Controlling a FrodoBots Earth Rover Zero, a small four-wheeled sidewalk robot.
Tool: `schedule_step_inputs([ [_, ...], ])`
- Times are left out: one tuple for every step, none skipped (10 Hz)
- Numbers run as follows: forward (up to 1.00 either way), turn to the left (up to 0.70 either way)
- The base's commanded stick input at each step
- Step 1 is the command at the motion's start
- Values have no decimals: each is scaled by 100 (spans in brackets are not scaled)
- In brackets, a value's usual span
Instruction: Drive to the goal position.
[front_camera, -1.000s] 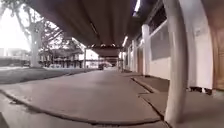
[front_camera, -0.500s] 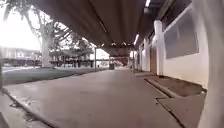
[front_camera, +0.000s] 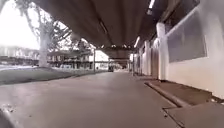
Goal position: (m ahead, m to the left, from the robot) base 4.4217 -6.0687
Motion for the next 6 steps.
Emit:
schedule_step_inputs([
  [70,0],
  [70,0],
  [70,0],
  [70,0],
  [70,0],
  [70,0],
])
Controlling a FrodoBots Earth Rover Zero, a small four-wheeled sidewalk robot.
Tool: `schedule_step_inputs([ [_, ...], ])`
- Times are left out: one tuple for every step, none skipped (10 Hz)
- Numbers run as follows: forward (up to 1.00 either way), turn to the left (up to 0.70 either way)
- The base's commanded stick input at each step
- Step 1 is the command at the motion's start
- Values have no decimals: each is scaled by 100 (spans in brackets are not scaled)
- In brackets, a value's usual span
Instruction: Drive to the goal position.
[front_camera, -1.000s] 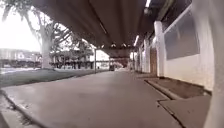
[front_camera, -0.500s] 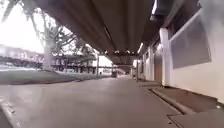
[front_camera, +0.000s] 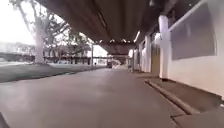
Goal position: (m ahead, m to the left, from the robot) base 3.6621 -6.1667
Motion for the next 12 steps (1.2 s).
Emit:
schedule_step_inputs([
  [70,0],
  [70,0],
  [70,0],
  [70,0],
  [70,0],
  [70,0],
  [70,0],
  [70,0],
  [70,0],
  [70,0],
  [70,0],
  [70,0],
])
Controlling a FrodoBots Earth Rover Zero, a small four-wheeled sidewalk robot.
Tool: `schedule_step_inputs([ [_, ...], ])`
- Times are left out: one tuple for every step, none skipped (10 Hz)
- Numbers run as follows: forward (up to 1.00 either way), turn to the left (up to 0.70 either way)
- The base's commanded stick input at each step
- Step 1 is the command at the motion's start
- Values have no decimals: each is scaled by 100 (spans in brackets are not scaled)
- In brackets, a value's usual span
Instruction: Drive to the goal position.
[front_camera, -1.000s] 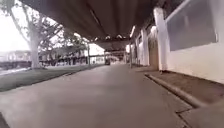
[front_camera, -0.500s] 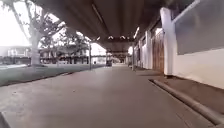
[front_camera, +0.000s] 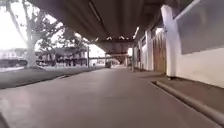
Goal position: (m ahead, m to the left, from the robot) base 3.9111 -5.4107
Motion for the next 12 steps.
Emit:
schedule_step_inputs([
  [70,0],
  [70,0],
  [70,-4],
  [70,-22],
  [70,-28],
  [70,-13],
  [70,0],
  [70,0],
  [70,0],
  [70,0],
  [70,0],
  [70,0],
])
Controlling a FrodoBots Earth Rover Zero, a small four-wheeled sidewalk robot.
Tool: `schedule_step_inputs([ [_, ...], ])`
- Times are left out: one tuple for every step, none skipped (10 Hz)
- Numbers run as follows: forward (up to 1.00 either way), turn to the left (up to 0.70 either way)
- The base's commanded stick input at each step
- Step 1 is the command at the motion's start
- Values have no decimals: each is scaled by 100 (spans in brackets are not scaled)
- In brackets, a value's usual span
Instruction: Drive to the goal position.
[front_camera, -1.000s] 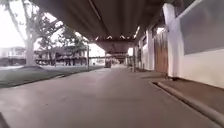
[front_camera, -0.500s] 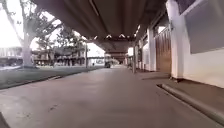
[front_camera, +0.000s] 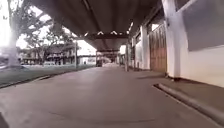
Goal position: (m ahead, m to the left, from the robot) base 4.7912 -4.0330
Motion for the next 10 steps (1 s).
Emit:
schedule_step_inputs([
  [70,0],
  [70,0],
  [70,0],
  [70,0],
  [70,0],
  [70,0],
  [70,0],
  [70,0],
  [70,0],
  [70,0],
])
